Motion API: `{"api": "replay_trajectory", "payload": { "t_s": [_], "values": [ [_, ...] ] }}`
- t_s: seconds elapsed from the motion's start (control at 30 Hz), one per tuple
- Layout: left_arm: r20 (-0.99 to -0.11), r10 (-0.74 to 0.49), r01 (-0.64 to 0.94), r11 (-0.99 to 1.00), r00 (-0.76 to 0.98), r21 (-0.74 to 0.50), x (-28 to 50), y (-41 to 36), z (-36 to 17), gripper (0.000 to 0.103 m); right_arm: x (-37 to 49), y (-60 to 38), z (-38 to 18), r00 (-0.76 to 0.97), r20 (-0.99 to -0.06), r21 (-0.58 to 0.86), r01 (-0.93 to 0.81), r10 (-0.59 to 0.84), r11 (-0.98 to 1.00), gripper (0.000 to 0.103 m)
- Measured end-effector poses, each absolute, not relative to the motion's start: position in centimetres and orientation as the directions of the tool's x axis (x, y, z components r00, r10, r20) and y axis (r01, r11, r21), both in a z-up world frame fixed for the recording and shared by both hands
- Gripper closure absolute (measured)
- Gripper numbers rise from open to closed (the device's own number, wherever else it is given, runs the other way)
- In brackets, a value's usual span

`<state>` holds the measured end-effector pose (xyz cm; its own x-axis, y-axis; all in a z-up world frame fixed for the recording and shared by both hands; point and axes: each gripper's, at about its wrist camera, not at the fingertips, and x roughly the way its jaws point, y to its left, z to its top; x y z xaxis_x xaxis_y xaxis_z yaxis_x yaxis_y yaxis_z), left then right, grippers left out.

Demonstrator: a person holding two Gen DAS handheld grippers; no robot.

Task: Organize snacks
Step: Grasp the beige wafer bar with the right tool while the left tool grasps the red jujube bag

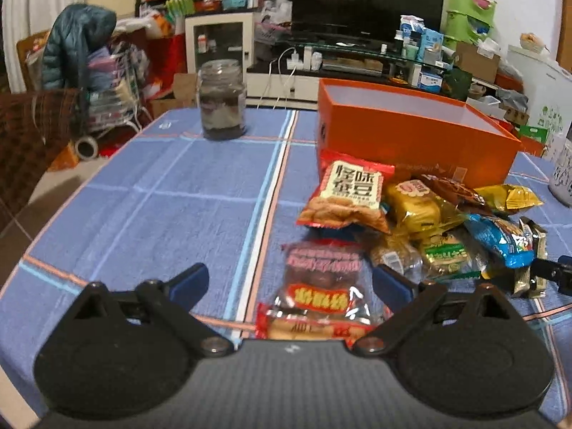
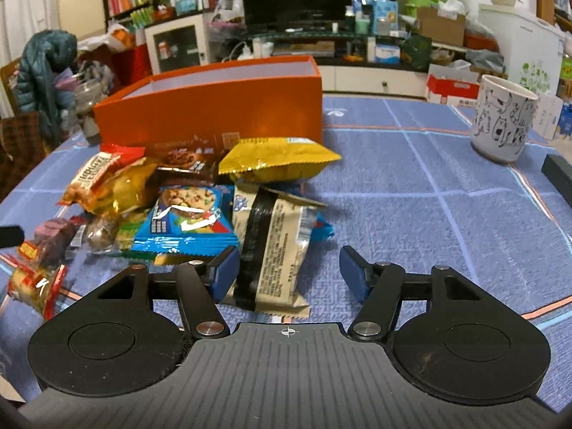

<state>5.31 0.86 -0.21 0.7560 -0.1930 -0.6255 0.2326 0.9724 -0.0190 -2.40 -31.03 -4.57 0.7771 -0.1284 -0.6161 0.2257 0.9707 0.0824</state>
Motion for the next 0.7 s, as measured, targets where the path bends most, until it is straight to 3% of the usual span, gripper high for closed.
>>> {"api": "replay_trajectory", "payload": {
  "t_s": [0.17,0.5,0.67,0.7],
  "values": [
    [-0.631,-0.224,0.269,0.963,0.743,-0.025,6.2,-0.5,-0.1,0.005,-2.4,-29.9,-4.8,0.773,-0.621,0.053,0.207,-0.13,0.977,0.045],
    [-0.661,-0.216,0.248,0.968,0.719,-0.046,7.3,0.0,-0.8,0.005,-0.7,-30.5,-5.7,0.759,-0.646,0.137,0.214,-0.076,0.967,0.046],
    [-0.664,-0.223,0.257,0.965,0.713,-0.048,7.6,-0.2,-0.8,0.005,0.4,-30.4,-6.3,0.739,-0.668,0.125,0.225,-0.086,0.966,0.066],
    [-0.664,-0.226,0.26,0.964,0.713,-0.049,7.6,-0.3,-0.8,0.005,0.3,-30.5,-6.3,0.735,-0.672,0.131,0.229,-0.084,0.965,0.066]
  ]
}}
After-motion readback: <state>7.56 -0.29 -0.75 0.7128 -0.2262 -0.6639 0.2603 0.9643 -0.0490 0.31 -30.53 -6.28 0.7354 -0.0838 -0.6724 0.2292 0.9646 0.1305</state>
